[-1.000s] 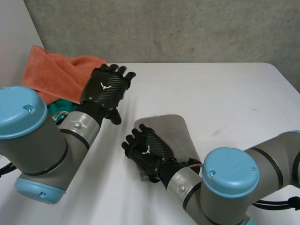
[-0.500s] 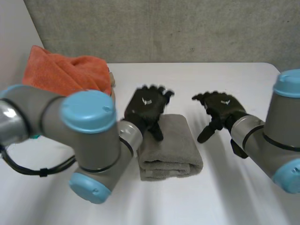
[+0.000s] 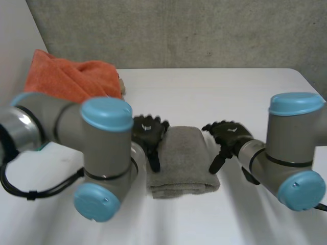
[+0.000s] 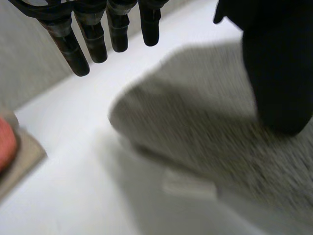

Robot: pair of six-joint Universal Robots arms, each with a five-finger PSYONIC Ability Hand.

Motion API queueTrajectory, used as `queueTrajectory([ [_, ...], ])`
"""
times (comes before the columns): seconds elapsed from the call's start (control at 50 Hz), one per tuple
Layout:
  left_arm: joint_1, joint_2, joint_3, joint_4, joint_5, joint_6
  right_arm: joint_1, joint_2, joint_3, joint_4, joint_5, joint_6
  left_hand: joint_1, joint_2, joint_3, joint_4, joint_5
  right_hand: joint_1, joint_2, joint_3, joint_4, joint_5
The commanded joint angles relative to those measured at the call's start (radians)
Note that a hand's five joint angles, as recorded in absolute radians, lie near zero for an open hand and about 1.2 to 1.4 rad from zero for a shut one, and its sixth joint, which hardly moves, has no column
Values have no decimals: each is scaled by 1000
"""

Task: Fold the laundry.

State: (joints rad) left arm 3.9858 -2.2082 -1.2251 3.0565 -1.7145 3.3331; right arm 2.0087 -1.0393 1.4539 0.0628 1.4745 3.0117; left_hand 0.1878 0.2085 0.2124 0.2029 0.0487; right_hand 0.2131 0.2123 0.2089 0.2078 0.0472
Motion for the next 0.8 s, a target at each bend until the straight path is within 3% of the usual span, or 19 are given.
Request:
queueTrajectory([
  [0.02, 84, 146, 33, 18, 211, 3, -4, -185, 170, -133, 75, 4, -13, -34, -38, -28, -49, -39, -38, -34, -33, -47],
  [0.2, 141, 194, 95, 2, 625, -10, 7, -194, 327, -162, 58, 102, -13, -34, -38, -28, -49, -39, -38, -34, -33, -47],
  [0.28, 141, 193, 90, -21, 708, -26, 13, -168, 326, -184, 18, 170, -13, -34, -38, -28, -49, -39, -38, -34, -33, -47],
  [0.38, 131, 191, 81, -44, 716, -32, 22, -113, 315, -207, -43, 222, -13, -34, -38, -28, -49, -39, -38, -34, -33, -47],
  [0.58, 102, 194, 78, -42, 717, -32, 91, -7, 247, -262, -39, 219, -13, -34, -38, -28, -49, -8, -7, -4, -3, -17],
  [0.62, 98, 194, 78, -42, 717, -32, 94, 21, 229, -264, -37, 217, -13, -34, -38, -28, -49, 121, 122, 125, 126, 112],
  [0.66, 98, 196, 78, -42, 717, -32, 99, 28, 223, -270, -31, 216, -13, -34, -38, -28, -49, 486, 487, 490, 491, 477],
  [0.68, 96, 196, 78, -42, 717, -32, 101, 34, 217, -282, -22, 213, -13, -34, -38, -28, -49, 1128, 1129, 1132, 1133, 1119],
  [0.8, 93, 196, 78, -42, 716, -32, 87, 39, 178, -356, 39, 179, -13, -34, -38, -28, -49, 1183, 1184, 1187, 1188, 1175],
])
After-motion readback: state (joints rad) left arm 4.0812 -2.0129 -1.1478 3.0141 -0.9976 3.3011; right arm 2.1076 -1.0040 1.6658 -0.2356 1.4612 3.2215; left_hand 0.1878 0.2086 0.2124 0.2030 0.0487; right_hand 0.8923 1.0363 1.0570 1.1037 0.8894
